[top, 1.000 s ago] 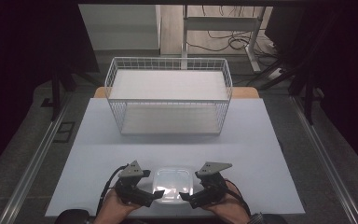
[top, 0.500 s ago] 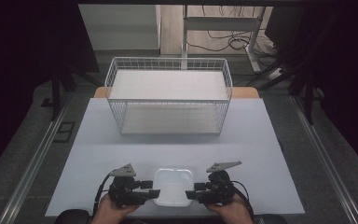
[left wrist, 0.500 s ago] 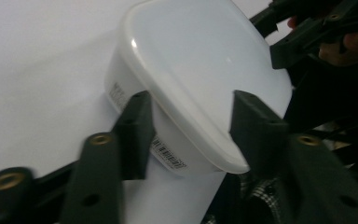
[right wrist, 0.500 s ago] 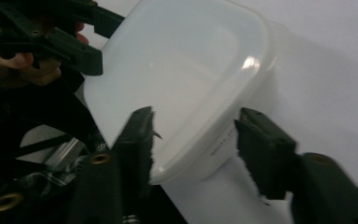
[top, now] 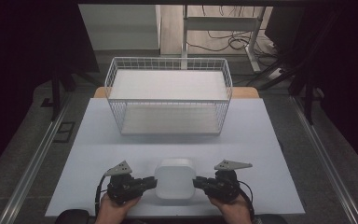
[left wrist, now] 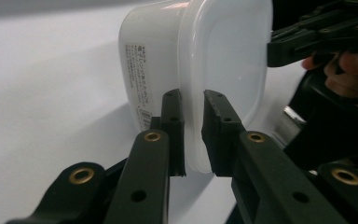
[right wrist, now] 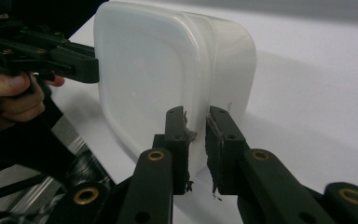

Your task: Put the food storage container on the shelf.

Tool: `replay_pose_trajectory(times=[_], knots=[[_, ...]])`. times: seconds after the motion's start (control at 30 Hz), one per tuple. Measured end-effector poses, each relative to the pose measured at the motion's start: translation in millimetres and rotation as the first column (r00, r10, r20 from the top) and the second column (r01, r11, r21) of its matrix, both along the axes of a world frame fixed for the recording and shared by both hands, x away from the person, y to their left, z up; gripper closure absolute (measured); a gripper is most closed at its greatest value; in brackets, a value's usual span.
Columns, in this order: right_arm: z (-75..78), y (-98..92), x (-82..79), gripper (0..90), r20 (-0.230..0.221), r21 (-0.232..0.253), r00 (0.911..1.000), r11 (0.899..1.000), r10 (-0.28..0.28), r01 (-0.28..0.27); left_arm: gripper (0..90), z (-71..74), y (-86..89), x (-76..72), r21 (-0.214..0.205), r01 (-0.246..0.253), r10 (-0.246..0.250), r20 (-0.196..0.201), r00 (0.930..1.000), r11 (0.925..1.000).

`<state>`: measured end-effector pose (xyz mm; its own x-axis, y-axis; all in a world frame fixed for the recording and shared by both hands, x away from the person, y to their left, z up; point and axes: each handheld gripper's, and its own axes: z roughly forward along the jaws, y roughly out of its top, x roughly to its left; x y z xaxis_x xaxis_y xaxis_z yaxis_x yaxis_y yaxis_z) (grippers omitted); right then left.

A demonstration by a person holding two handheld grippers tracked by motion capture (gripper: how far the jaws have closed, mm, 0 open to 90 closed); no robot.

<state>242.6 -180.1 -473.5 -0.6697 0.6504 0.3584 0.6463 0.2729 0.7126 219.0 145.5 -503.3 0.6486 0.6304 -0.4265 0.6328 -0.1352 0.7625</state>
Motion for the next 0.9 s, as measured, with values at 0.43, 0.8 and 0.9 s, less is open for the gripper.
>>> replay_pose_trajectory(times=[0.43,0.8,0.9], knots=[[9.9,7.9,15.6,78.7,0.167,-0.024,0.9860,1.000,-0.001,0.006,79.3,12.8,0.1,16.3,0.024,-0.061,0.058,0.099,0.9934,0.9979],[14.7,12.3,44.6,78.5,0.226,0.014,0.9738,1.000,-0.020,0.017,79.2,23.0,3.0,41.9,0.018,-0.086,0.083,0.150,0.9852,0.9961],[15.4,13.4,50.8,78.4,0.229,0.015,0.9731,1.000,-0.024,0.022,79.2,23.5,3.1,50.4,0.021,-0.096,0.091,0.154,0.9838,0.9952]])
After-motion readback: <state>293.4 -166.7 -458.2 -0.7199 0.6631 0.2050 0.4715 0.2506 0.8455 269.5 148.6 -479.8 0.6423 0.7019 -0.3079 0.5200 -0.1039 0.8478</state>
